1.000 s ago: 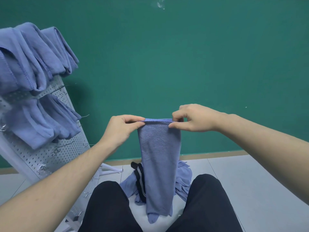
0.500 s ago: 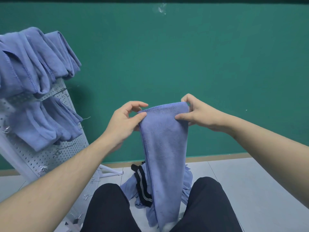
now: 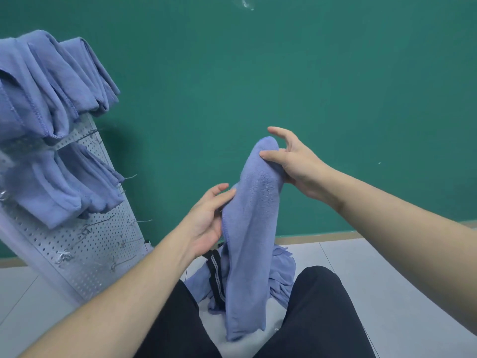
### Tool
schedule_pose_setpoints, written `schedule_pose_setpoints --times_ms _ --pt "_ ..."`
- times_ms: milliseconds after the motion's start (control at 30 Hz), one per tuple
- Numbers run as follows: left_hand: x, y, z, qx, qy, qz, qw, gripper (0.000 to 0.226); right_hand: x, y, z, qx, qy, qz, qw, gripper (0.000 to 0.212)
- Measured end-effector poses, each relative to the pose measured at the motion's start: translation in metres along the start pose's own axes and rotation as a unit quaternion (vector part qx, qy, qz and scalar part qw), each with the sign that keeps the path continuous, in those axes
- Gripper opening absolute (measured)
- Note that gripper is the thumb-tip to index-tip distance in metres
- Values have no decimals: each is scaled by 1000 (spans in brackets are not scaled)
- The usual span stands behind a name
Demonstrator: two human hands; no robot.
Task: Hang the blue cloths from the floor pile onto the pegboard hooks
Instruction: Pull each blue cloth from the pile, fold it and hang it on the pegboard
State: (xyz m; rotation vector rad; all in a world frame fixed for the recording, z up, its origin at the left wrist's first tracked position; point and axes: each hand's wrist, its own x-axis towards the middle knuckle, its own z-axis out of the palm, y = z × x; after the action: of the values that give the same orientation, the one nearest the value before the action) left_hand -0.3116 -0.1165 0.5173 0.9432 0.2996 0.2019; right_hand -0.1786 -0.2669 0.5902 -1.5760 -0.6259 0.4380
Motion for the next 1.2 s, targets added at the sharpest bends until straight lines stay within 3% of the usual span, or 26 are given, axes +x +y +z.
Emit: schedule_pose_setpoints --times_ms 167,300,367,467,533,700,767,833,900,1000,1067,1200 --pt "-4 -1 5 36 -29 68 997 53 0 18 2 26 60 54 996 62" --pt "-1 8 18 24 -46 87 995 38 -1 35 6 158 93 86 979 46" --pt "3 9 22 33 -40 90 995 31 -9 48 10 204 51 120 970 42" --pt "7 11 22 47 -37 87 994 28 -27 82 15 210 -48 191 958 78" --pt "9 11 19 55 -34 87 994 28 -38 103 19 236 -69 199 949 82" --pt "14 4 12 67 -8 95 993 29 -49 121 35 309 -31 104 945 48" --pt "15 3 9 58 5 94 994 30 -49 123 42 296 -28 100 950 51" --pt "15 3 6 46 15 90 995 29 -51 122 47 222 -65 125 965 37" --pt "15 2 3 41 33 92 994 27 -54 121 49 155 -86 155 972 40" --pt "20 1 -7 53 89 99 990 24 -52 118 46 134 1 115 984 16" --pt "23 0 -16 73 134 95 984 24 -50 115 41 113 77 82 987 16" --pt "25 -11 -28 97 165 74 979 18 -50 109 41 40 97 63 992 14"
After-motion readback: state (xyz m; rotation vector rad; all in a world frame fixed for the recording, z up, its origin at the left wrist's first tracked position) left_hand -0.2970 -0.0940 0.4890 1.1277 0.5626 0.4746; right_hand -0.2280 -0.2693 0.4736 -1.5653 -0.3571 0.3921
